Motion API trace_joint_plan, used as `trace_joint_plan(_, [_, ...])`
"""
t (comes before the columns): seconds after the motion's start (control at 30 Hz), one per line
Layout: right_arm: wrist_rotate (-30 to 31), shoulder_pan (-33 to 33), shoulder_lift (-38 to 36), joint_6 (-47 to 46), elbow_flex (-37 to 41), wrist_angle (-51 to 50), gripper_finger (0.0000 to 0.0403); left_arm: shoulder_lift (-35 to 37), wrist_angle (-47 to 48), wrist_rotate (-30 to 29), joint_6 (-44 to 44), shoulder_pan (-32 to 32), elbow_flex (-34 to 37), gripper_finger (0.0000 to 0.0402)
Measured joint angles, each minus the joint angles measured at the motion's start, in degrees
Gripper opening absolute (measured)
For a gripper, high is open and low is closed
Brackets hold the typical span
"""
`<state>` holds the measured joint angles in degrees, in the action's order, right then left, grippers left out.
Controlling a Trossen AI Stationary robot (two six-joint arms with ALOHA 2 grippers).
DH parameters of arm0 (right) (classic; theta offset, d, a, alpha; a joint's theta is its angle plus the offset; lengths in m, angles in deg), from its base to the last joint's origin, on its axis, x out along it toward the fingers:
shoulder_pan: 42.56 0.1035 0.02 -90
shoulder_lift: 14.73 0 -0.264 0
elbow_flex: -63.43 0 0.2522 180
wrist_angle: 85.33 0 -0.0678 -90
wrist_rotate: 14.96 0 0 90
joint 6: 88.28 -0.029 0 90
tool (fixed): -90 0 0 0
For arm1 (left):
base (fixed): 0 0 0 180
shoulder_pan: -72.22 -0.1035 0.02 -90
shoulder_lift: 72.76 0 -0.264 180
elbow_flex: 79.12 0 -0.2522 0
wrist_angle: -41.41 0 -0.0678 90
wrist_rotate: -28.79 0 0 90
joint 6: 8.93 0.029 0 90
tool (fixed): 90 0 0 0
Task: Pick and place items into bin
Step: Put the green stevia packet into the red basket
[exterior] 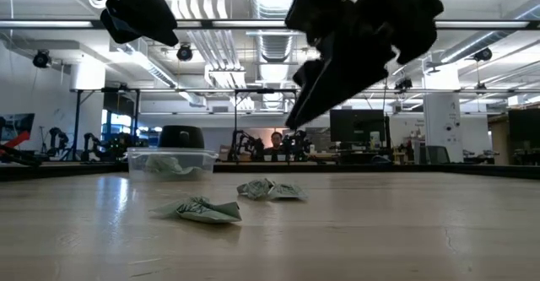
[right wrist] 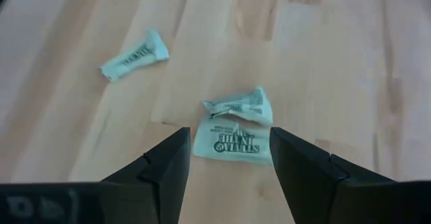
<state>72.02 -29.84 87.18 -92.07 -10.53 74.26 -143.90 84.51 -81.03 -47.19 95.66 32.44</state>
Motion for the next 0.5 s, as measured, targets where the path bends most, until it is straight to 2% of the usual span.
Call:
trace_joint_plan(0.3, [0.05, -1.45, 6.19, -3.82, -1.16, 0.92, 0.0194, 0.00, -0.07, 0.02, -0.07, 0.33, 0.18, 0.0118])
trace_joint_plan(0.5, [0.23, -1.99, 6.93, -6.51, -1.19, 2.80, 0.0194, 0.00, -0.31, 0.02, -0.37, 0.33, 0.45, 0.0118])
